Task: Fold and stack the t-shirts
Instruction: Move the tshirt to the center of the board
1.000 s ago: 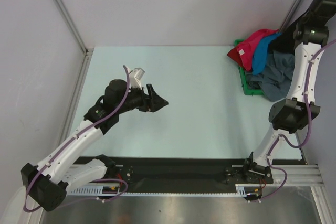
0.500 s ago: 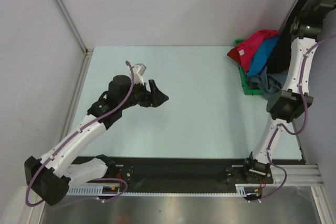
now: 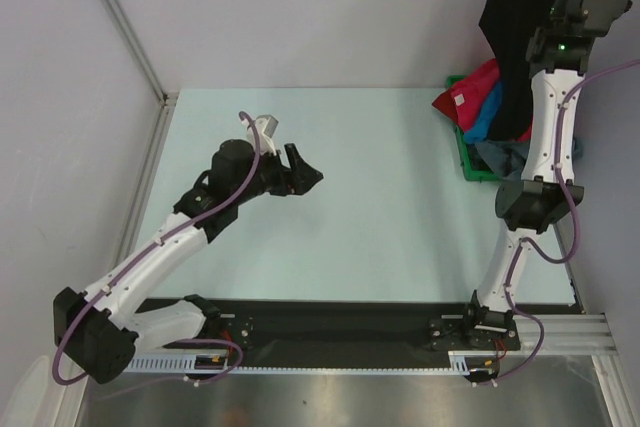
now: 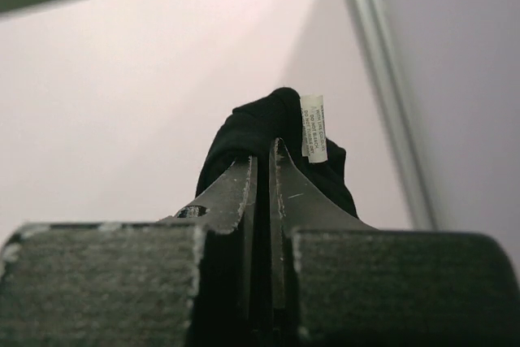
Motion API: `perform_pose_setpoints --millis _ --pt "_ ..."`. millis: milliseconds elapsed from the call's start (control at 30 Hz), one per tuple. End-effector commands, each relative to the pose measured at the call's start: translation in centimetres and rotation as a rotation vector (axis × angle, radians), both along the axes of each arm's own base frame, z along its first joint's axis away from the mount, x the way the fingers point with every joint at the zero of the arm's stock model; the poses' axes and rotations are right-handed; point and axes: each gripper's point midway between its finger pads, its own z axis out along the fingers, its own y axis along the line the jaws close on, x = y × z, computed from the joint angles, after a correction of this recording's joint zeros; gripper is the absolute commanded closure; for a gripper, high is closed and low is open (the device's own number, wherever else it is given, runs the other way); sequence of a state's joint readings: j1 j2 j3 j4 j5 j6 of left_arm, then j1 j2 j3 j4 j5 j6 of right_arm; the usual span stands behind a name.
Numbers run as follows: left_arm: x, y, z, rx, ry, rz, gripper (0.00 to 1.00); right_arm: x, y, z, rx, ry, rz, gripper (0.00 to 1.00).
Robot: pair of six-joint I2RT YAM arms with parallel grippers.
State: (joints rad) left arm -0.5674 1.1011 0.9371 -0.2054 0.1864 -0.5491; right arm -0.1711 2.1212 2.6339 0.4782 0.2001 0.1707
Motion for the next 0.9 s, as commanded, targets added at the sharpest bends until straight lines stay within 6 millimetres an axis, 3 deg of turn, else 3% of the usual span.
perform_pose_setpoints --millis 0,33,200,333,367,500,533,567,600,633,667,700,733,767,867 --pt "-0.5 -0.2 3.5 -0.081 -0.070 -0.003 0.20 -16.2 4.2 10.8 -0.048 -0.434 0.088 1.00" --pt "-0.7 0.0 3.5 -0.085 -0.071 0.000 0.20 -18.0 4.7 11.6 -0.047 -0.468 0.106 1.00" --pt "-2.4 1.7 5.5 -0.104 -0.121 0.027 0.18 -21.6 6.8 13.2 -0.003 -0.542 0.280 1.00" --pt "-3.3 3.3 7.9 -0.109 -0.185 0.067 0.17 -23.8 9.7 14.2 0.012 -0.577 0.395 1.00" --pt "-3.5 3.7 8.0 -0.103 -0.187 0.078 0.16 -24.7 11.6 14.5 0.020 -0.583 0.457 1.00" --pt "-4.7 4.8 9.7 -0.119 -0.225 0.094 0.13 -24.3 15.7 13.9 0.012 -0.454 0.568 1.00" --pt "-5.1 5.2 10.3 -0.129 -0.240 0.097 0.12 -22.8 17.0 13.0 0.014 -0.377 0.587 1.00" --pt "-5.5 5.3 10.4 -0.127 -0.238 0.092 0.09 -20.0 19.2 10.9 0.013 -0.270 0.617 1.00" --pt "-5.8 5.5 10.6 -0.128 -0.242 0.090 0.08 -20.9 20.2 10.3 -0.011 -0.240 0.637 1.00" --pt "-6.3 5.9 11.6 -0.139 -0.264 0.094 0.07 -20.0 21.1 9.0 -0.015 -0.169 0.643 1.00" --pt "-6.7 6.3 11.5 -0.128 -0.262 0.096 0.06 -17.0 22.7 5.6 -0.024 -0.045 0.633 1.00" --pt "-6.9 6.7 11.9 -0.123 -0.270 0.111 0.05 -16.4 23.7 3.9 -0.002 0.020 0.648 1.00" --pt "-7.2 7.3 13.1 -0.130 -0.290 0.123 0.04 -17.6 23.4 3.0 0.012 0.064 0.659 1.00" --pt "-7.6 8.0 13.1 -0.109 -0.290 0.139 0.02 -14.4 25.2 -2.3 0.029 0.204 0.699 1.00" --pt "-8.6 9.0 14.5 -0.091 -0.310 0.146 0.01 -15.1 26.6 -8.2 0.050 0.351 0.776 1.00"
